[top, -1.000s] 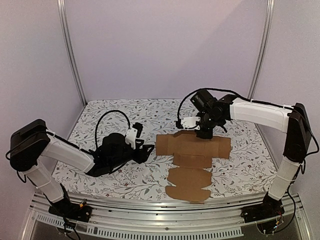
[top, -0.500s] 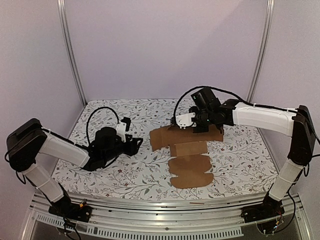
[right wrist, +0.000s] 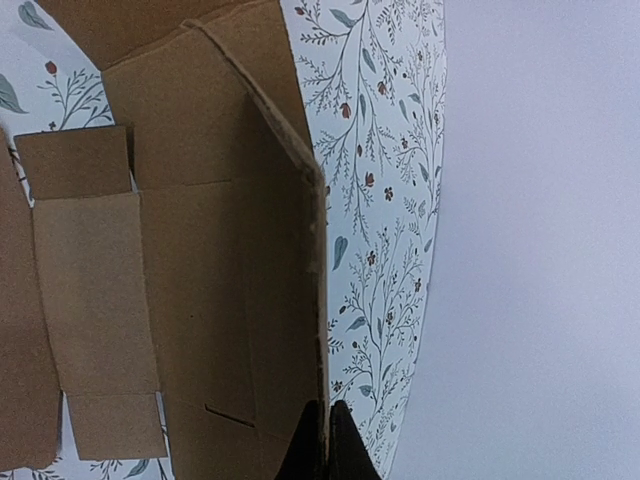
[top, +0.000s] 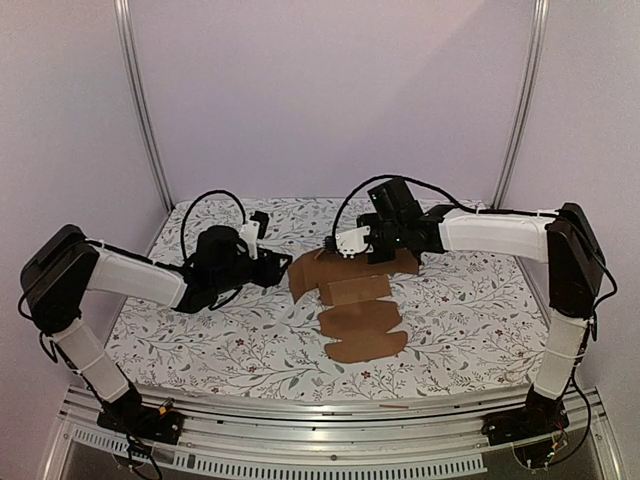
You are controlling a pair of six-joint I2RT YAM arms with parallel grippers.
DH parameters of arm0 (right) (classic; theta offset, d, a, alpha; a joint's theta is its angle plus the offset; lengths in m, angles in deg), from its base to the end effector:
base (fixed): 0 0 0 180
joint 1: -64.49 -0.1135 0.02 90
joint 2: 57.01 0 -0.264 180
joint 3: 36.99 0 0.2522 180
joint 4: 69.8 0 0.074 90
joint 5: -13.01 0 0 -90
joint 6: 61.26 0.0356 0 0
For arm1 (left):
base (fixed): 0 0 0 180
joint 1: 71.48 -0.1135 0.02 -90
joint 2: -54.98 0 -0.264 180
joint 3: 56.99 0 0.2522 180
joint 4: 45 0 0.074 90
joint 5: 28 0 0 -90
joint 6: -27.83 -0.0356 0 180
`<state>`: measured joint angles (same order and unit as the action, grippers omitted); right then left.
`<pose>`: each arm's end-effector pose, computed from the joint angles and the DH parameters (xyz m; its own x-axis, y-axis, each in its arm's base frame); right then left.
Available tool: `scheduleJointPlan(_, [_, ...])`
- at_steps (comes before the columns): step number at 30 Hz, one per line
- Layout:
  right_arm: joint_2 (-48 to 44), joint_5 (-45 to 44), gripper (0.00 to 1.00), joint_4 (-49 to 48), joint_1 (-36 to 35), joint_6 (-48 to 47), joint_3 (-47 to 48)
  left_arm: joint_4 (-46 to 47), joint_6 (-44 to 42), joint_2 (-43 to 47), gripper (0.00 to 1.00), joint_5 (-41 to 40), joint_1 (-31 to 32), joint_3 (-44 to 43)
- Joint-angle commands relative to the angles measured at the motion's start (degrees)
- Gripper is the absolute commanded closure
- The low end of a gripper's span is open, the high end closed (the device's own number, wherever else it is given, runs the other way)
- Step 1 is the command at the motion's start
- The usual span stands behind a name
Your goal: Fold the paper box
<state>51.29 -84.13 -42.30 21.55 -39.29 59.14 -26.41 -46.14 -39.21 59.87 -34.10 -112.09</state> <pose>0.3204 0.2921 0.2412 0.3871 -0.8968 -0.2144 -0.6601 -0.1072 -0.7435 0.2691 -0.2039 0.1794 -0.4274 -0.0208 -0.9038 0.4797 0.8422 -0.2461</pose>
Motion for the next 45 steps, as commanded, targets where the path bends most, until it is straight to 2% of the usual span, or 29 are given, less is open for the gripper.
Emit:
scheduleJointPlan(1, [-0.88, 1.06, 1.0, -8.54, 0.26, -2.0, -4.57, 0.15, -1.29, -3.37, 0.39, 8.94, -2.19, -0.4])
scheduleJointPlan(7, [-2.17, -1.27, 1.0, -15.8, 0.19, -2.19, -10.91, 4.5, -0.51, -8.48, 0.4, 20.89, -2.23, -1.46])
scheduleJointPlan(13, [-4.81, -2.91, 1.0, -17.86, -0.32, -5.23, -16.03, 11.21, 2.88, -13.0, 0.42, 27.88, -1.48, -1.27])
scheduleJointPlan(20, [-7.27, -4.23, 1.0, -28.81, -1.16, -12.32, -23.35, 12.6, 3.47, -17.51, 0.39, 27.15, 2.37, -4.1])
scheduleJointPlan(27, [-8.27, -4.23, 1.0, -33.43, -1.21, -13.05, -24.37, 17.35, 4.58, -19.52, 0.38, 26.59, 3.48, -5.13])
scheduleJointPlan(34, [-7.8, -1.28, 1.0, -46.6, -1.16, -15.36, -29.57, 16.83, 3.05, -19.02, 0.37, 29.97, 3.48, -7.24])
scheduleJointPlan(38, [-6.13, -1.45, 1.0, -47.59, -0.57, -14.23, -29.94, 14.63, 0.71, -17.87, 0.36, 31.27, 3.48, -6.81])
scheduleJointPlan(45, [-5.4, 2.93, 1.0, -54.08, 1.35, -20.41, -35.89, 13.0, -0.97, -17.01, 0.36, 28.37, 3.48, -5.18])
